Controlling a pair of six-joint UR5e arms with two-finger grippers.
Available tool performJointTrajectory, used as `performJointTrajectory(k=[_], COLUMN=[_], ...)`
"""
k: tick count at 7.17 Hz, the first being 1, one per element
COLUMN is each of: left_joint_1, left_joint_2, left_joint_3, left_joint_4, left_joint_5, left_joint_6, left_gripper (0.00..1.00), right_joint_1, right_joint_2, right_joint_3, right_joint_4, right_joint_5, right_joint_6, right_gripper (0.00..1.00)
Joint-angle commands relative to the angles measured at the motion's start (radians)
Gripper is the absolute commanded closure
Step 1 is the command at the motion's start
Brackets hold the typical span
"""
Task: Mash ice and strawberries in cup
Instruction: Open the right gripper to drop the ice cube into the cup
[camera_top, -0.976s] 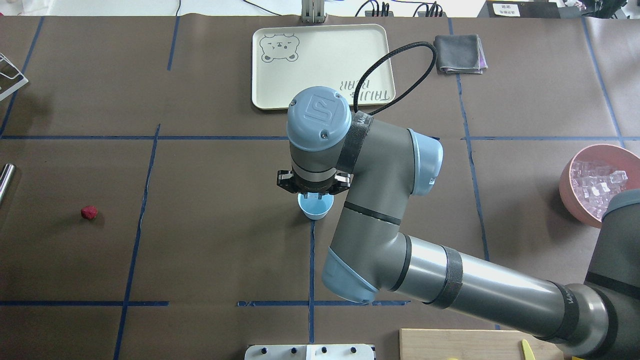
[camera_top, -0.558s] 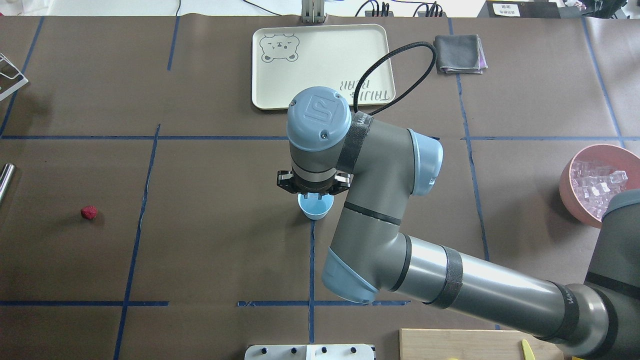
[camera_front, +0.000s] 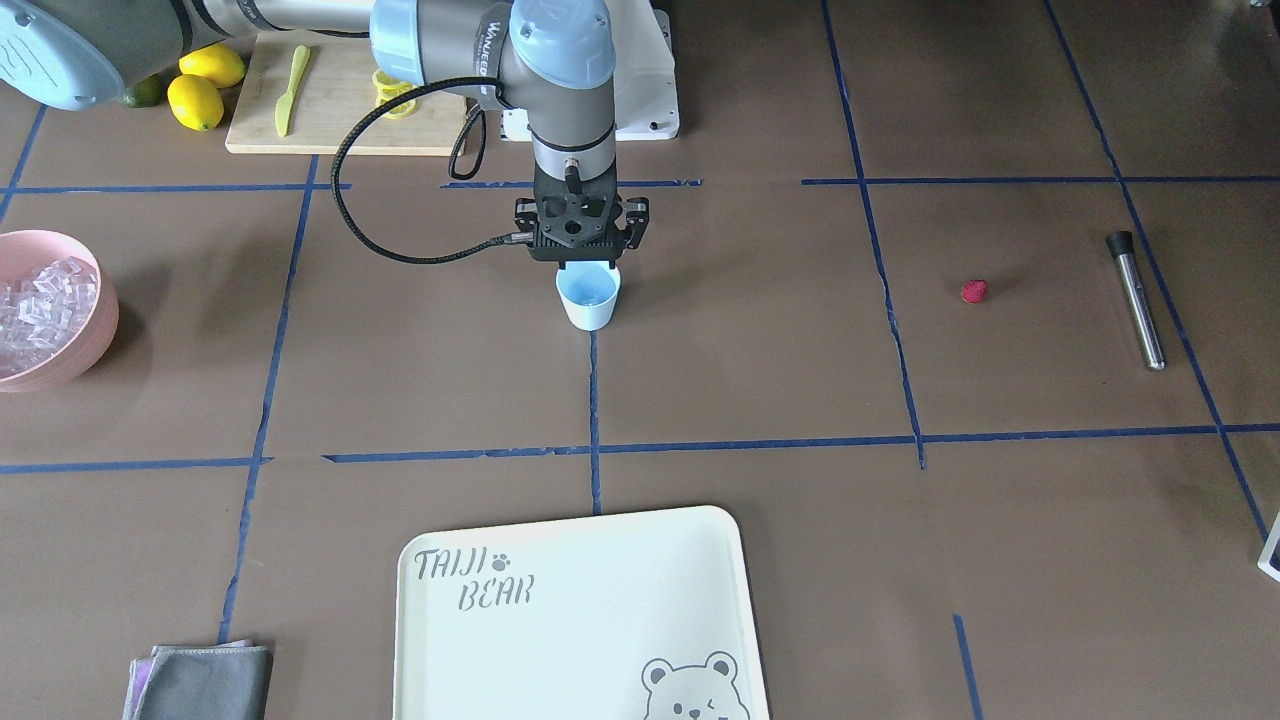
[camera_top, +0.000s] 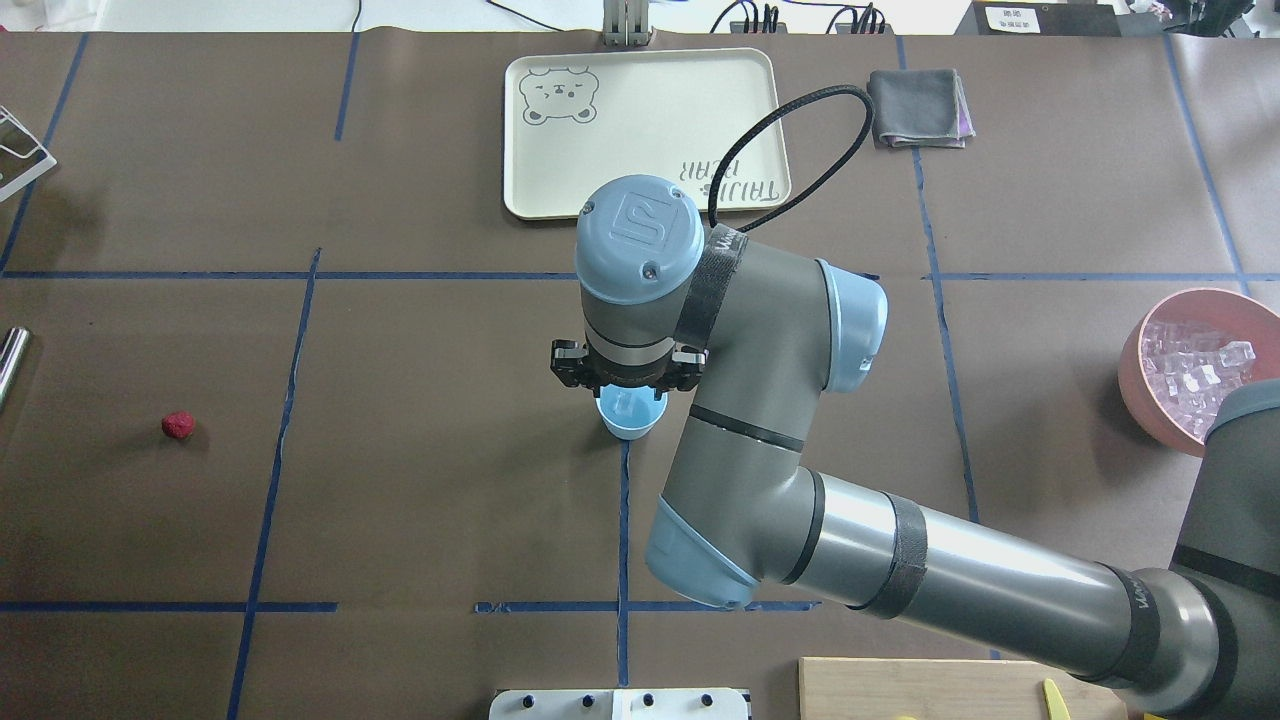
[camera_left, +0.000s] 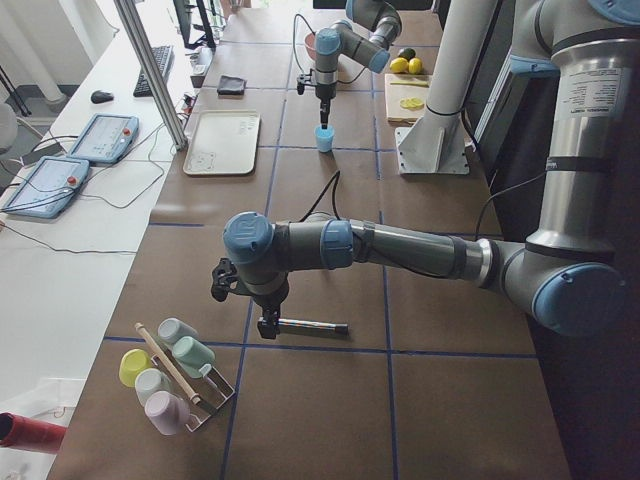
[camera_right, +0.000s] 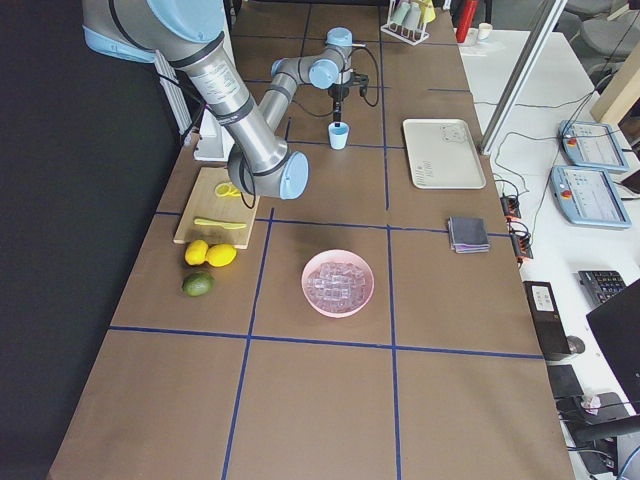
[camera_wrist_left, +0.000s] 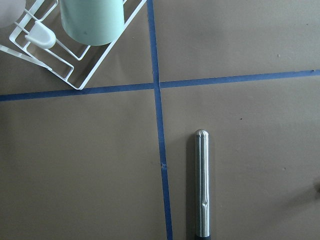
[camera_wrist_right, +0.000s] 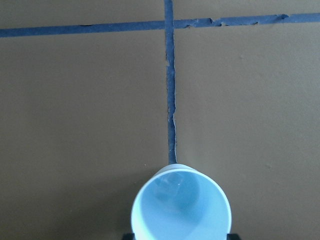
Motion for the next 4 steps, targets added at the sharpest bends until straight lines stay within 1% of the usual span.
performJointTrajectory(k=[1,2,3,4], left_joint_1=[0.0,0.0,0.0,0.0], left_joint_2=[-0.002,-0.003,-0.003,-0.003], left_joint_3=[-0.001,-0.001,-0.007,-0.007], left_joint_4=[0.0,0.0,0.0,0.0], left_joint_5=[0.0,0.0,0.002,0.002], left_joint_6=[0.0,0.0,-0.002,-0.002], left_gripper=[0.0,0.0,0.0,0.0], right_joint_1=[0.001,0.001,0.021,0.056], right_joint_2=[0.001,-0.002,-0.01,-0.074], right_joint_3=[0.004,0.012,0.044,0.146], right_joint_4=[0.0,0.0,-0.002,-0.002], right_joint_5=[-0.001,-0.003,-0.015,-0.016], right_joint_6=[0.002,0.003,0.003,-0.011], right_gripper=[0.02,0.01,0.01,0.01])
